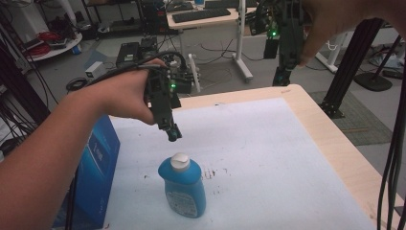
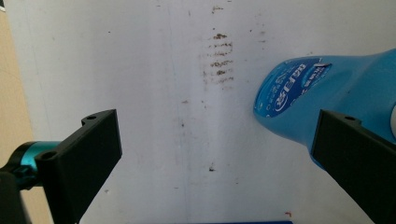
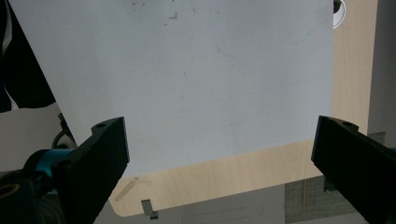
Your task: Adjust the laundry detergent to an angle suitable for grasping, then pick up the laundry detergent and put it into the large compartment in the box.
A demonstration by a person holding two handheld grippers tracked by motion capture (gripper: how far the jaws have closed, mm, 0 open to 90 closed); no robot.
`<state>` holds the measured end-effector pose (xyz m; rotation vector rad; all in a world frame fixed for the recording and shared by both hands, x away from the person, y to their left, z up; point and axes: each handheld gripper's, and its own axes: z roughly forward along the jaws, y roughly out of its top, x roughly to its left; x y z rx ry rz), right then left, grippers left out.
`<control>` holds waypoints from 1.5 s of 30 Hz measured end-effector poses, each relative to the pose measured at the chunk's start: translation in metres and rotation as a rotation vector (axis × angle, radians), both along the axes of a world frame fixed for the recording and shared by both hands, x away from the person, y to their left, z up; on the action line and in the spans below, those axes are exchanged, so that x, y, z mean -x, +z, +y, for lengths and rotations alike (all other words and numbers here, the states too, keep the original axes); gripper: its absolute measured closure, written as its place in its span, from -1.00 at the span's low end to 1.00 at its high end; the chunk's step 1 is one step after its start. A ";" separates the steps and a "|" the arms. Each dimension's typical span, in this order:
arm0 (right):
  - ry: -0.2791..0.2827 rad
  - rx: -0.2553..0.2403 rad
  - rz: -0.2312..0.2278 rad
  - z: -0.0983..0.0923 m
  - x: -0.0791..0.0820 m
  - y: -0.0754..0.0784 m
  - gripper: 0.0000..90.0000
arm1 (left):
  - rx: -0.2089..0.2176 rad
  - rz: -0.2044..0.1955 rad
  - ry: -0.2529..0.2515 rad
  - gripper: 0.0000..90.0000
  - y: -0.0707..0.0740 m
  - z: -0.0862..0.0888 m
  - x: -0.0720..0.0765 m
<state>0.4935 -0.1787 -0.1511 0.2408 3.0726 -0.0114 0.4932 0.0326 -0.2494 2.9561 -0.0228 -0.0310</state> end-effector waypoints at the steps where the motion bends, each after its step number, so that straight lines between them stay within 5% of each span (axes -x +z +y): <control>1: 0.000 0.000 0.000 0.000 0.000 0.000 -0.93 | 0.000 0.000 0.000 -0.96 0.000 0.000 0.000; 18: 0.000 0.001 -0.011 -0.001 0.003 0.001 -0.93 | -0.013 -0.024 0.008 -0.96 0.002 0.004 0.004; 38: 0.005 -0.013 -0.013 0.002 -0.002 0.001 -0.93 | 0.038 -0.027 -0.004 -0.96 0.006 0.009 0.000; 45: -0.013 -0.003 -0.018 -0.005 -0.001 0.002 -0.93 | 0.025 -0.038 -0.017 -0.96 0.005 0.009 0.000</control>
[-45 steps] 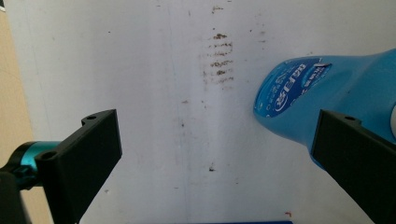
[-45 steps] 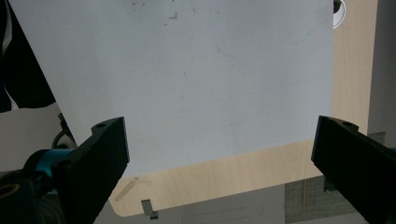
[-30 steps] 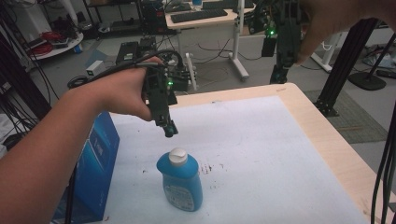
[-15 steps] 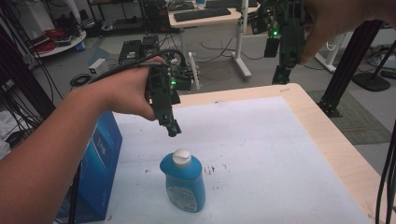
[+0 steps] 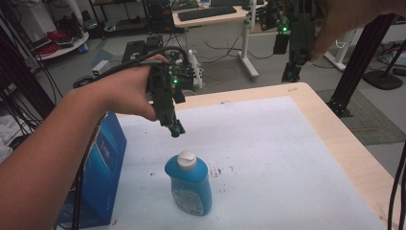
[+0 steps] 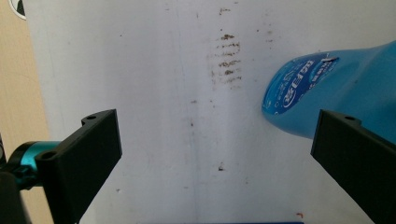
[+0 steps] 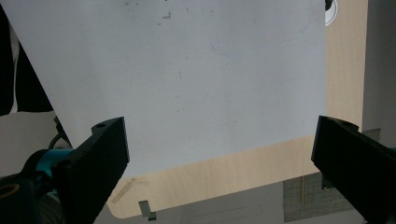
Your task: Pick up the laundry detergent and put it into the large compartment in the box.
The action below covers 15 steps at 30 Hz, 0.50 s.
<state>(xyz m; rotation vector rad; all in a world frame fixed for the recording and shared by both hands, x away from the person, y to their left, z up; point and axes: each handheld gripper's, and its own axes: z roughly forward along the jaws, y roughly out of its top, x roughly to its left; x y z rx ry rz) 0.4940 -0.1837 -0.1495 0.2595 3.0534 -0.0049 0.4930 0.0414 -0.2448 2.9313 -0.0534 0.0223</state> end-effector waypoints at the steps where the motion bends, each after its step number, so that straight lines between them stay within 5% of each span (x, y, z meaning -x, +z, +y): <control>1: 0.004 -0.001 0.000 0.000 0.000 0.000 -0.93 | -0.001 -0.002 -0.002 -0.96 0.000 0.000 0.000; 7: 0.001 0.006 0.006 0.000 -0.001 -0.005 -0.93 | 0.004 -0.006 -0.001 -0.96 0.002 0.003 0.000; 15: -0.001 -0.012 -0.006 -0.001 0.002 -0.001 -0.93 | 0.073 0.005 -0.089 -0.96 0.021 0.012 0.016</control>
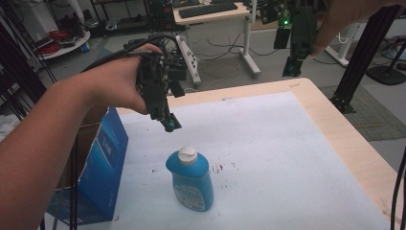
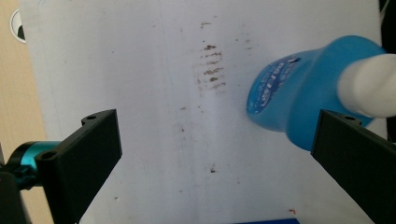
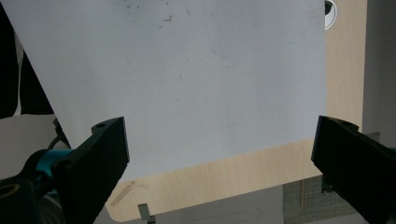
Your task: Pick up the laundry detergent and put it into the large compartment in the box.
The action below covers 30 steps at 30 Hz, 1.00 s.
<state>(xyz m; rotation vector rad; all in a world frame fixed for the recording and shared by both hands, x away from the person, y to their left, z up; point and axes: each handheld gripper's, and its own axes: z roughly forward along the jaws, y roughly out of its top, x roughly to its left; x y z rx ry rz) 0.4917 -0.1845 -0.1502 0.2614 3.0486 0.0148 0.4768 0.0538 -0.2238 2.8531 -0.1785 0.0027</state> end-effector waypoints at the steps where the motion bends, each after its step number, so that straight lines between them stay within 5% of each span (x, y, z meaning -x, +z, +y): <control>1: 0.001 0.006 0.001 0.000 0.000 0.000 -0.93 | 0.002 -0.002 -0.015 -0.96 0.001 0.001 0.003; 9: 0.005 0.008 -0.001 0.006 0.006 0.000 -0.93 | -0.046 -0.009 -0.076 -0.96 0.005 -0.001 0.025; 16: 0.007 0.010 -0.003 0.011 0.010 0.003 -0.93 | -0.079 -0.003 -0.181 -0.96 0.004 -0.008 0.054; 30: 0.010 0.008 -0.002 0.016 0.014 0.002 -0.93 | -0.096 0.043 -0.231 -0.96 -0.027 -0.014 0.066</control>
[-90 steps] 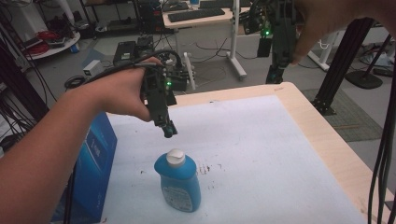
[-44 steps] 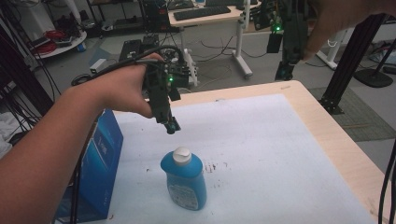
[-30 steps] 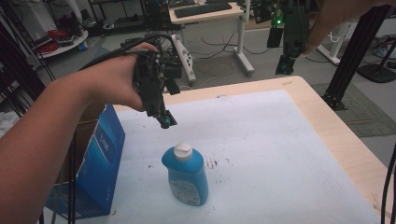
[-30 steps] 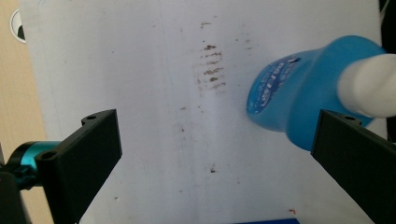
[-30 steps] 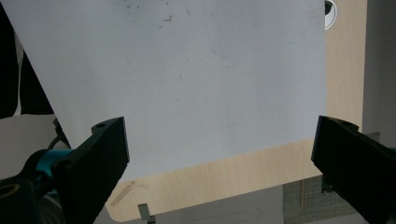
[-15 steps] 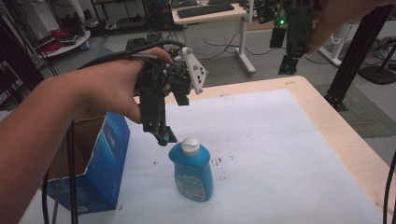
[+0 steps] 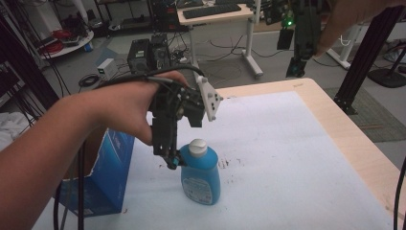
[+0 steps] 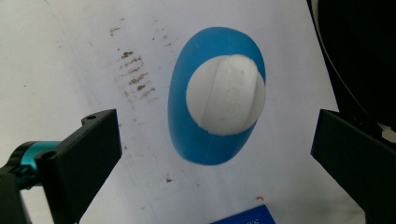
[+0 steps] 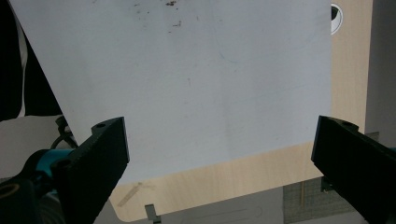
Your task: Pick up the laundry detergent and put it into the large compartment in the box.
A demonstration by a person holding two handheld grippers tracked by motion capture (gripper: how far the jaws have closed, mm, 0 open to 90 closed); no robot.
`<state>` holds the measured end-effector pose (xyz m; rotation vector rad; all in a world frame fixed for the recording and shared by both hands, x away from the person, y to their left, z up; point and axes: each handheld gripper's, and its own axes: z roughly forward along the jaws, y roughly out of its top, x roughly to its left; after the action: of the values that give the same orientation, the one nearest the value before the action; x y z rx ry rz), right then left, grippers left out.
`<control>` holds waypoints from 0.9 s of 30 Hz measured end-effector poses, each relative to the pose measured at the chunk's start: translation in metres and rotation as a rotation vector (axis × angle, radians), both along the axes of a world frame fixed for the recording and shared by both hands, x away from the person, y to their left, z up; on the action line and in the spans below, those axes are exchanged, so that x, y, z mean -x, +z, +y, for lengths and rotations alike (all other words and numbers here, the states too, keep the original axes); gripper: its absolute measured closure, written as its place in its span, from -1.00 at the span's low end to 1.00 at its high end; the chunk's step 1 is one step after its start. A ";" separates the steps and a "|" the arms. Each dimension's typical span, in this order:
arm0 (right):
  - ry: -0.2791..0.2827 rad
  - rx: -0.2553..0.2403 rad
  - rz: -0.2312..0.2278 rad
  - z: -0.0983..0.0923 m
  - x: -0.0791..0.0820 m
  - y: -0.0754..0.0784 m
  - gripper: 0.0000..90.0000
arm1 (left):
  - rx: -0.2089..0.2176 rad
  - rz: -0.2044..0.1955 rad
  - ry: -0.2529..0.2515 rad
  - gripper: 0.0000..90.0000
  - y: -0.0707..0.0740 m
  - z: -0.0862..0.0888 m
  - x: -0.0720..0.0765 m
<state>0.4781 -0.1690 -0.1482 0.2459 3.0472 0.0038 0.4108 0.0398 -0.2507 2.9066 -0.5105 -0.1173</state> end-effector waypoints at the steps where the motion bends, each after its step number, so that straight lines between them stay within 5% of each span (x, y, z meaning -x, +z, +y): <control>1: 0.000 0.000 0.000 0.000 0.000 0.000 -0.93 | 0.000 0.000 0.000 -0.96 0.000 0.000 0.000; 16: 0.010 0.001 0.002 0.004 0.001 -0.004 -0.93 | -0.080 -0.004 -0.033 -0.96 -0.039 -0.019 0.011; 27: 0.005 0.004 0.001 0.003 0.001 -0.005 -0.93 | -0.099 -0.039 -0.053 -0.96 -0.049 -0.025 0.013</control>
<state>0.4766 -0.1660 -0.1529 0.2384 3.0483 -0.0026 0.3983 0.0149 -0.2994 2.9979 -0.6046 -0.0966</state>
